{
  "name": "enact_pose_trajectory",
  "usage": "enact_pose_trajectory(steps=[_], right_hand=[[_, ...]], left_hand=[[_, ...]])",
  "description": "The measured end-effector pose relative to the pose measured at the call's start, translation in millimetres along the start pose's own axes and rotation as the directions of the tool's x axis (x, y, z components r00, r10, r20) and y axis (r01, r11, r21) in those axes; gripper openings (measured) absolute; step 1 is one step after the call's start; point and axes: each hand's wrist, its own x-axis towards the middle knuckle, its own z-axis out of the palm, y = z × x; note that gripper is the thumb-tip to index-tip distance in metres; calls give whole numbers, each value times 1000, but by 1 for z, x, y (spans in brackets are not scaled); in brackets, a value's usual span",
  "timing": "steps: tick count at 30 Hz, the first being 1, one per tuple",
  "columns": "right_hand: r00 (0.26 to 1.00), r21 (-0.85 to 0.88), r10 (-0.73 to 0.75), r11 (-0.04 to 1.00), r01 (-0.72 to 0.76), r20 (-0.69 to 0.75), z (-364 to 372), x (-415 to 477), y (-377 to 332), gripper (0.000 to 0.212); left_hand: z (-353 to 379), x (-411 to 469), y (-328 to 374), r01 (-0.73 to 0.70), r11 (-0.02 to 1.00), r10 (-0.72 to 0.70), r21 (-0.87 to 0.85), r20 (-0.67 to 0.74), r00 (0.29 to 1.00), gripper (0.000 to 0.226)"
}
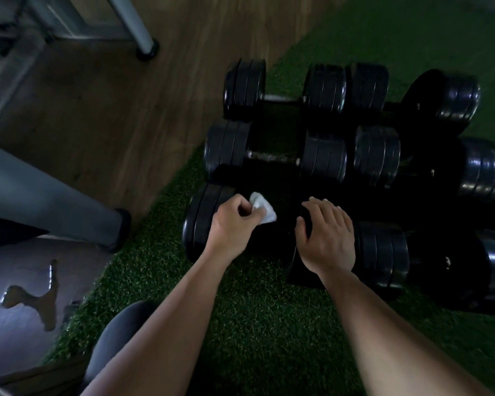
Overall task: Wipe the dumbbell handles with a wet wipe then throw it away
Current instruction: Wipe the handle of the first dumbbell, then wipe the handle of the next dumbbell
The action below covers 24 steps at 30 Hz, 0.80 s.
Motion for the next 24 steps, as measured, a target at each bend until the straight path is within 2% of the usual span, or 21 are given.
enact_pose_trajectory(steps=[6, 9, 13, 19, 24], right_hand=[[996, -31, 31, 999, -28, 89, -5, 1, -3, 47], [995, -30, 37, 999, -34, 94, -7, 2, -5, 46], [993, -39, 43, 999, -39, 109, -8, 3, -6, 44], [982, -55, 77, 996, -69, 170, -9, 6, -6, 45], [964, 42, 128, 989, -142, 235, -22, 12, -11, 36]], left_hand=[[-14, 11, 10, -60, 995, 67, -85, 84, 994, 28], [-18, 23, 15, -79, 986, 100, -148, 139, 985, 28], [-18, 45, 18, -129, 981, 158, -148, 200, 967, 20], [-17, 76, 20, -233, 972, 226, -9, 288, 931, 14], [-26, 99, 25, -298, 953, 252, 49, 418, 873, 17]])
